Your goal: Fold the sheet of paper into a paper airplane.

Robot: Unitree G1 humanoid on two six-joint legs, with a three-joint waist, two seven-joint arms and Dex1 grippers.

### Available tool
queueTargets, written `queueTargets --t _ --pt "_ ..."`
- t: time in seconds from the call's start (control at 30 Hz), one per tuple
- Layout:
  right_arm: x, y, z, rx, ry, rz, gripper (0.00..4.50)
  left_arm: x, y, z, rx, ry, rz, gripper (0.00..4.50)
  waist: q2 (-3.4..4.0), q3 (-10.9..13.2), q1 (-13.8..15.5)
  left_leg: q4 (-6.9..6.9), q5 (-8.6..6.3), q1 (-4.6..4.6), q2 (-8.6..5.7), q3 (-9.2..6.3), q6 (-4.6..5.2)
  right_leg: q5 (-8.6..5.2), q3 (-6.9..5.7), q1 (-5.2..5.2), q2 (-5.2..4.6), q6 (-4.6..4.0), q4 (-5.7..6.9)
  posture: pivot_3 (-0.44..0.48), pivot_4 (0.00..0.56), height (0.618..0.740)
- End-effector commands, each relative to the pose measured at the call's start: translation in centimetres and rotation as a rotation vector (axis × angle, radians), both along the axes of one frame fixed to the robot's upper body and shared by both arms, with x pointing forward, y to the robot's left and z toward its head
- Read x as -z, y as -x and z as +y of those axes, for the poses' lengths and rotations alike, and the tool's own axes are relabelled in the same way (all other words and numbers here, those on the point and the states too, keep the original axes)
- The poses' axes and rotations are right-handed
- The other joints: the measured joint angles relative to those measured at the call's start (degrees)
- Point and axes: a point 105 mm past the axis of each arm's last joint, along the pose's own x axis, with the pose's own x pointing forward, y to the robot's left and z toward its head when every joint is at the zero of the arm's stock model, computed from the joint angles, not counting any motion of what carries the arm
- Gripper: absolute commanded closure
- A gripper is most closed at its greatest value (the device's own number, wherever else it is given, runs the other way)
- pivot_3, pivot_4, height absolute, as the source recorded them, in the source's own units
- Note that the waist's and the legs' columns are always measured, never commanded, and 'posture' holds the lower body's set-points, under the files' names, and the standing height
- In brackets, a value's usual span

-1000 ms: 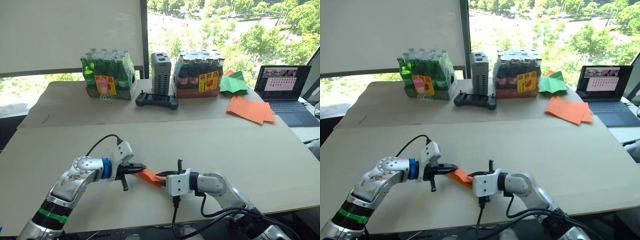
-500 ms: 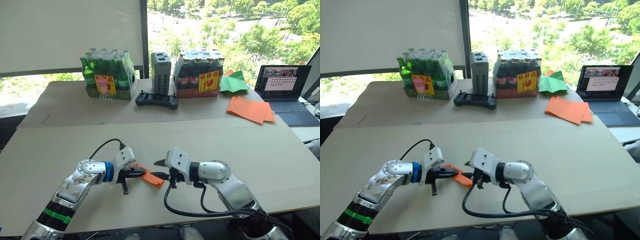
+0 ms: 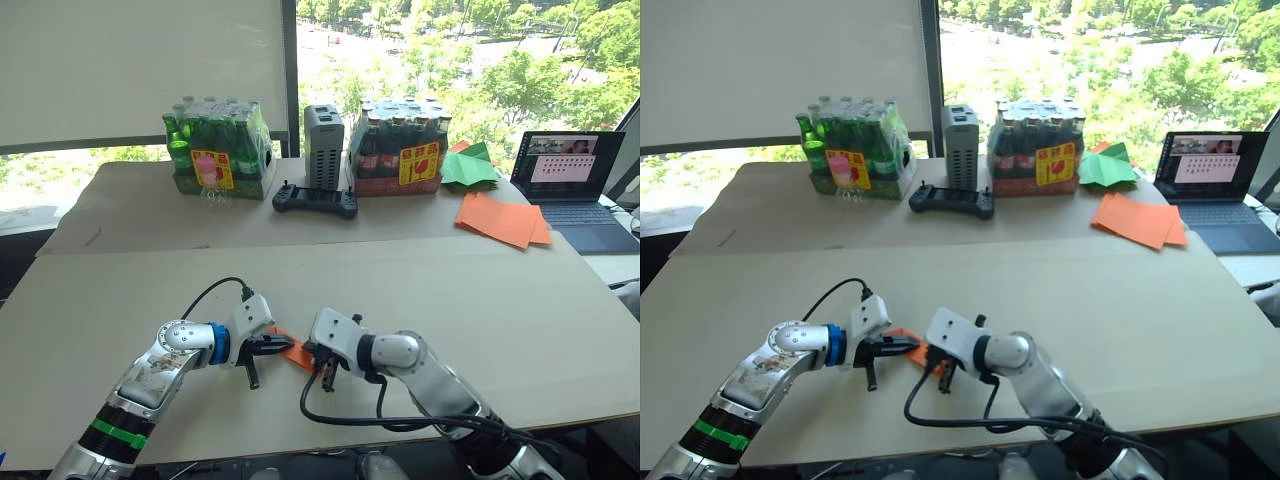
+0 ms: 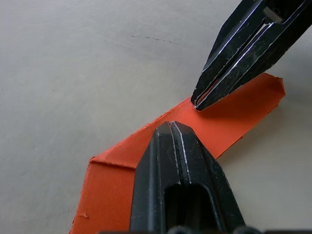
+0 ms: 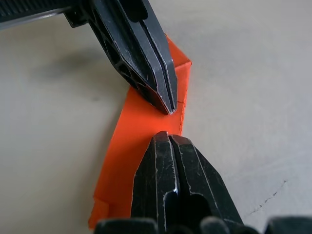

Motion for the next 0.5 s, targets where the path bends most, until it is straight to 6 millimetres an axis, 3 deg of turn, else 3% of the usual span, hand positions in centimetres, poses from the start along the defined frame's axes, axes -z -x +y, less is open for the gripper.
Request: queueTargets --t 0.03,0.33,0.5 --pt "0.4 -0.2 -0.2 0.012 0.038 0.007 4.49 0.8 0.2 0.3 -0.018 -0.023 0.013 4.50 0.01 -0.01 0.00 0.00 0.00 0.00 0.00 0.00 0.00 0.00 0.00 0.01 0.00 0.00 0.00 0.000 0.150 0.723" --pt "3.3 0.7 -1.9 0.050 0.164 0.141 4.49 0.7 0.1 0.4 -0.022 -0.025 0.007 4.50 0.10 -0.15 0.07 -0.01 0.00 0.17 0.00 0.00 0.00 -0.01 0.00 0.16 0.00 0.02 -0.02 0.000 0.150 0.723" --pt "4.0 1.3 -2.5 0.060 0.197 0.176 4.49 0.8 0.0 0.4 -0.024 -0.030 0.005 4.50 0.14 -0.22 0.15 -0.02 0.00 0.27 0.00 -0.01 0.00 -0.03 -0.01 0.27 0.00 0.04 -0.04 0.000 0.150 0.723"
